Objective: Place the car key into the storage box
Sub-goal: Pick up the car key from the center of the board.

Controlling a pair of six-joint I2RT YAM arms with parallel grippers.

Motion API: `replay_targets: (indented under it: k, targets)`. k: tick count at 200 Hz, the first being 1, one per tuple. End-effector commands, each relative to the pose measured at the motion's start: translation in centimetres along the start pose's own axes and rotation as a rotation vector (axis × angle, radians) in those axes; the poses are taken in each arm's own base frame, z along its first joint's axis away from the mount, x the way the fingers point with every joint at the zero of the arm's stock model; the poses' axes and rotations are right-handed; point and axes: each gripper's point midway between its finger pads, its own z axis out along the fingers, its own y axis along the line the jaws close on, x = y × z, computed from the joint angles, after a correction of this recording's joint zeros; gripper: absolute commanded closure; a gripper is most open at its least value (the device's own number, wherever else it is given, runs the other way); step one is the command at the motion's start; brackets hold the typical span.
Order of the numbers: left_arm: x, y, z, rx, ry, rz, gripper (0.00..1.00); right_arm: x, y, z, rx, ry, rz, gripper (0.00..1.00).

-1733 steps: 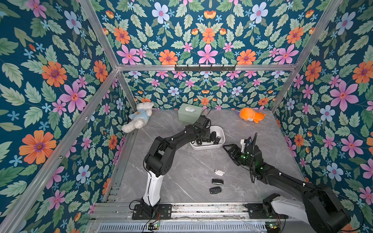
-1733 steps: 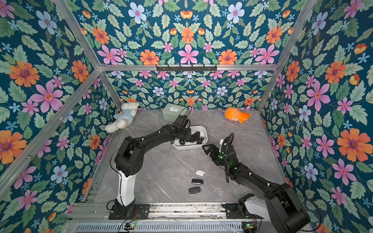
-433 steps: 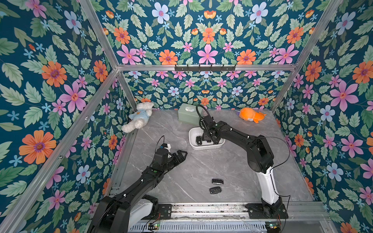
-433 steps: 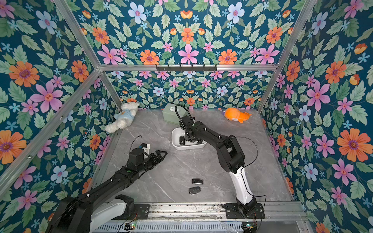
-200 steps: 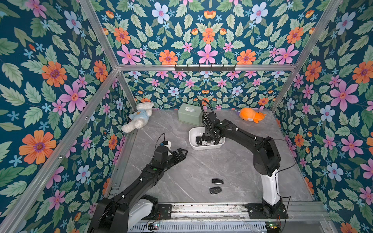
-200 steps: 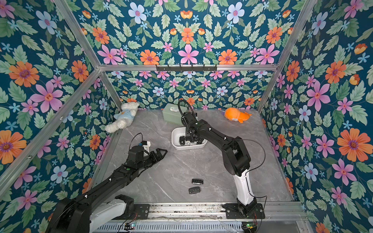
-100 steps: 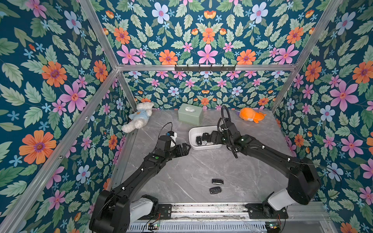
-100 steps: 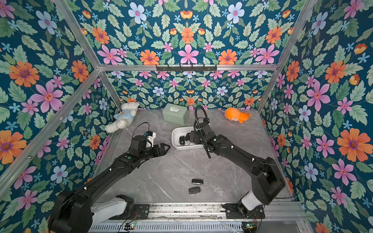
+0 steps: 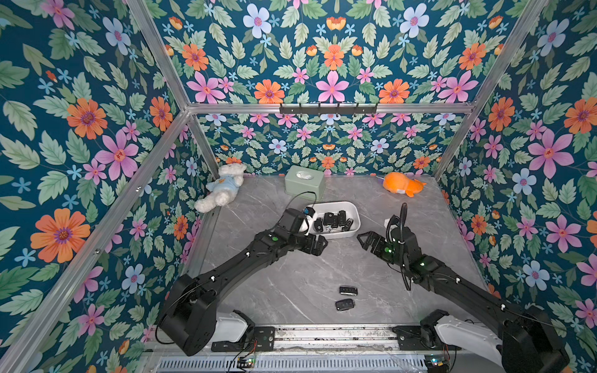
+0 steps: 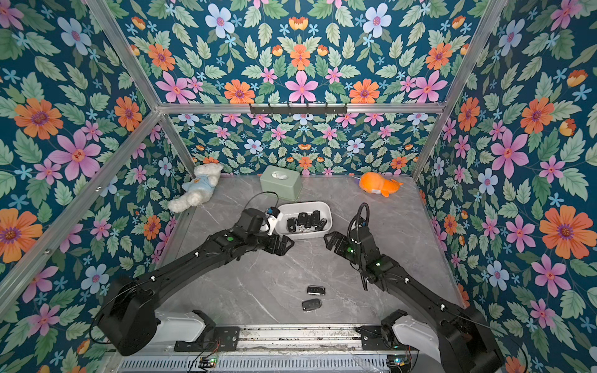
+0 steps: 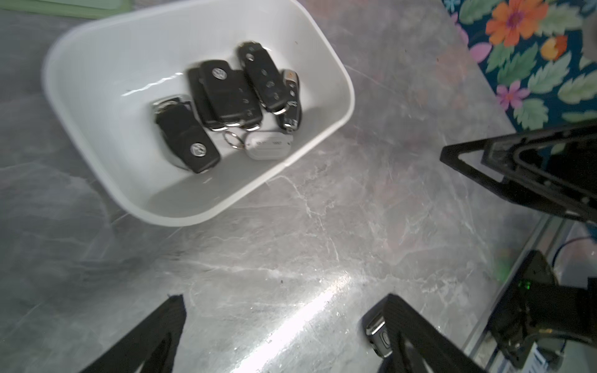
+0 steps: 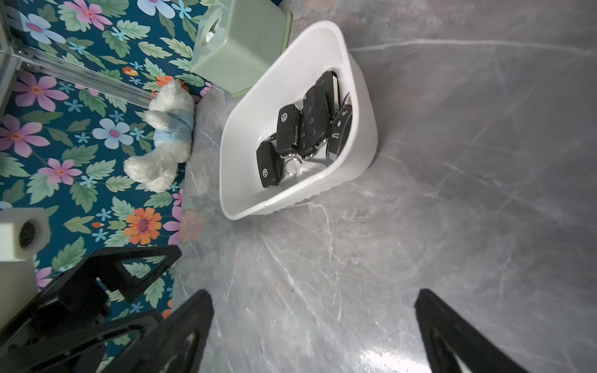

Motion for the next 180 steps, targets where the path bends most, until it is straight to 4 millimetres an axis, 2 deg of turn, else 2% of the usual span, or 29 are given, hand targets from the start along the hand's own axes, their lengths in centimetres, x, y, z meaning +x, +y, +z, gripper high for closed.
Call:
replay_targets:
  k: [1, 41, 81, 180]
  targets:
    - [1.6, -1.2, 1.3, -0.02, 0.098, 0.131, 0.01, 0.6, 0.7, -0.6, -0.082, 0.008, 0.085, 0.01]
    - [3.7, -5.3, 3.7, 0.012, 0.215, 0.317, 0.01, 1.8, -1.6, -1.8, -0.072, 0.003, 0.154, 0.01]
    - [6.0, -7.9, 5.5, 0.044, 0.304, 0.441, 0.03, 1.8, -2.9, -2.8, -0.084, -0.024, 0.203, 0.01]
    - [10.8, -11.3, 7.9, 0.101, 0.424, 0.57, 0.11, 2.1, -3.5, -3.0, -0.089, -0.017, 0.221, 0.01]
